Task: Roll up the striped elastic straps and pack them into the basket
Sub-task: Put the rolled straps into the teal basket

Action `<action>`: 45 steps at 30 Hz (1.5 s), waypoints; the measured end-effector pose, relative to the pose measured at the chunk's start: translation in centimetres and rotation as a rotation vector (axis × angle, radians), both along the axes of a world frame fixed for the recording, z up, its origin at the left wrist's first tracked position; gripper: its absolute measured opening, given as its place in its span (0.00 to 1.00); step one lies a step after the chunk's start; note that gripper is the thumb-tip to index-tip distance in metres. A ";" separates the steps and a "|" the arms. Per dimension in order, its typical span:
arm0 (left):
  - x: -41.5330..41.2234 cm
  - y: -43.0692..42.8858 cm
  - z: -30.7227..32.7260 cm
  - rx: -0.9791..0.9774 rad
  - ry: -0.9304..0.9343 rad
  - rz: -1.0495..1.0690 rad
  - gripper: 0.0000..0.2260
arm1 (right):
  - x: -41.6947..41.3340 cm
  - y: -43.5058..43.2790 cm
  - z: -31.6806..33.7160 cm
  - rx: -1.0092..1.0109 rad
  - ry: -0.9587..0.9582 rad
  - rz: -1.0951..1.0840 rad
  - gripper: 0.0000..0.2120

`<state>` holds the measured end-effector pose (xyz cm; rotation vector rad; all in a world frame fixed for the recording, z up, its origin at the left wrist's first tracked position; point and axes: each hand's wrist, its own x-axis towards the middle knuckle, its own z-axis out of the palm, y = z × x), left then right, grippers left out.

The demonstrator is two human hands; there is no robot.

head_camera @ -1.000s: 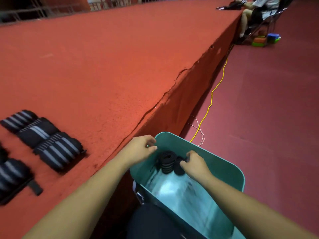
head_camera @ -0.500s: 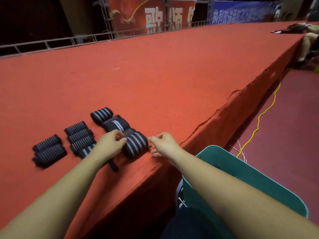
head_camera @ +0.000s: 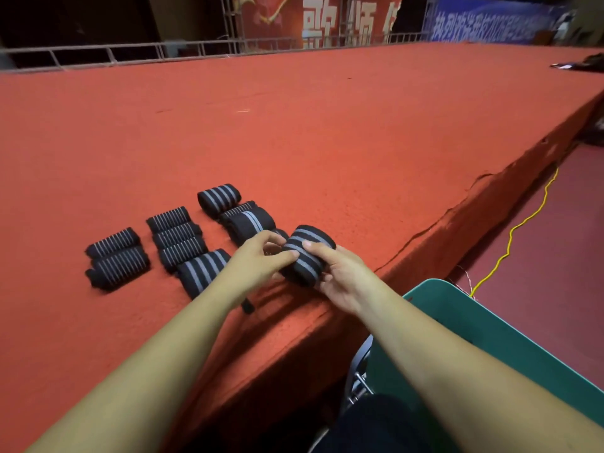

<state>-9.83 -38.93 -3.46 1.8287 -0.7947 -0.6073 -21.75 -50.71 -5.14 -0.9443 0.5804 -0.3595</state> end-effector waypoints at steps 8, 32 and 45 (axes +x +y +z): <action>-0.7 -0.7 0.9 -0.061 0.183 -0.141 0.11 | -2.8 -2.0 0.4 -0.082 0.067 0.082 0.21; -2.1 -7.9 -0.1 0.072 -0.271 -0.181 0.13 | -14.1 -6.8 -0.8 -0.160 0.022 -0.134 0.33; -15.2 -13.6 -6.1 0.244 -0.246 -0.614 0.13 | -27.9 -8.2 -6.9 -0.463 0.659 -0.258 0.23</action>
